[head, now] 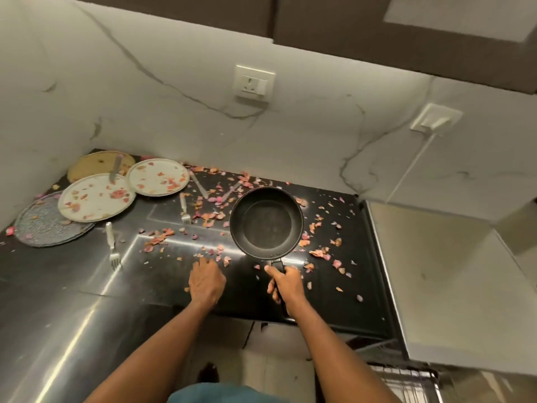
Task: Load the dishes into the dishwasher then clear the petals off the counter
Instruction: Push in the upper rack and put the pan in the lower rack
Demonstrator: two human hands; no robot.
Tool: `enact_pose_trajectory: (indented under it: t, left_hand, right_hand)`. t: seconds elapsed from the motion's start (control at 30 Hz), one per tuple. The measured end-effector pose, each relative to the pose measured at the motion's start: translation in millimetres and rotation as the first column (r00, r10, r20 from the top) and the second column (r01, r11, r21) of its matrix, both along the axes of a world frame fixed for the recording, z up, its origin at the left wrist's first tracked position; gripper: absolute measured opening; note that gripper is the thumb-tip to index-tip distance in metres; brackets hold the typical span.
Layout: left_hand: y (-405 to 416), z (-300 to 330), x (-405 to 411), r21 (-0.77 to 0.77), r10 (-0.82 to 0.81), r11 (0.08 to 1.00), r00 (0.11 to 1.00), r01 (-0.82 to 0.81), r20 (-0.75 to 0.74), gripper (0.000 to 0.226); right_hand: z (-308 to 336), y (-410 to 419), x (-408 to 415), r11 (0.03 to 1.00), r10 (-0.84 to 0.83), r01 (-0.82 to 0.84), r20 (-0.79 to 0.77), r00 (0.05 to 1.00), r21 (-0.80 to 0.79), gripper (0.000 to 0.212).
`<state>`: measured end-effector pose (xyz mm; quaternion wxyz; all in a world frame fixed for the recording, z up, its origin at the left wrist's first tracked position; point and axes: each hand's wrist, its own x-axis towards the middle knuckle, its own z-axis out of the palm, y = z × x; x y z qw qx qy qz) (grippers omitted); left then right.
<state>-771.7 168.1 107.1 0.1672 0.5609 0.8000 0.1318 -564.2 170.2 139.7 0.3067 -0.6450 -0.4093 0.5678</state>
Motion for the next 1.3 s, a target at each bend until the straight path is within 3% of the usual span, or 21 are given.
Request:
enact_pose_trajectory:
  t: [0.1, 0.23, 0.33, 0.43, 0.5, 0.53, 0.6, 0.77, 0.93, 1.07, 1.3]
  left_hand:
    - [-6, 1, 49, 0.030, -0.067, 0.998, 0.986, 0.063, 0.153, 0.024]
    - [-22, 9, 112, 0.019, -0.208, 0.978, 0.949, 0.210, 0.235, 0.016]
    - [-44, 8, 154, -0.007, -0.212, 0.973, 0.899, 0.232, 0.383, 0.015]
    - [-69, 2, 196, -0.113, -0.132, 0.960, 0.772, 0.255, 0.622, 0.017]
    - [-90, 2, 229, -0.232, 0.032, 0.939, 0.608, 0.253, 0.793, 0.020]
    - [-103, 3, 246, -0.293, 0.107, 0.917, 0.540, 0.272, 0.835, 0.021]
    - [-129, 8, 277, -0.368, 0.166, 0.858, 0.485, 0.359, 0.859, 0.026]
    - [-168, 11, 336, -0.405, 0.118, 0.746, 0.495, 0.528, 0.861, 0.036]
    - [-185, 1, 376, -0.425, -0.013, 0.610, 0.544, 0.669, 0.839, 0.024]
    - [-200, -2, 409, -0.476, -0.030, 0.500, 0.564, 0.723, 0.825, 0.020]
    - [-210, -13, 475, -0.485, -0.115, 0.379, 0.560, 0.788, 0.820, 0.025]
  right_hand:
    - [-6, -29, 41, 0.998, -0.060, 0.060, 0.033, 0.998, -0.014, 0.031]
    - [-19, -69, 89, 0.985, -0.164, 0.164, 0.009, 0.986, -0.051, 0.029]
    - [-25, -101, 119, 0.965, -0.249, 0.246, -0.014, 0.969, -0.088, 0.031]
    - [-24, -134, 151, 0.945, -0.313, 0.310, -0.013, 0.950, -0.105, 0.031]
    - [-23, -159, 173, 0.934, -0.343, 0.342, 0.010, 0.939, -0.102, 0.034]
    - [-24, -171, 184, 0.925, -0.367, 0.367, 0.019, 0.930, -0.100, 0.035]
    - [-27, -196, 205, 0.903, -0.418, 0.416, 0.011, 0.909, -0.106, 0.033]
    - [-33, -243, 236, 0.833, -0.543, 0.534, -0.032, 0.839, -0.143, 0.021]
    - [-43, -280, 251, 0.741, -0.668, 0.654, -0.065, 0.742, -0.152, 0.033]
    - [-53, -302, 274, 0.666, -0.741, 0.735, 0.001, 0.671, -0.129, 0.036]
    - [-55, -318, 308, 0.526, -0.835, 0.843, 0.119, 0.537, -0.113, 0.018]
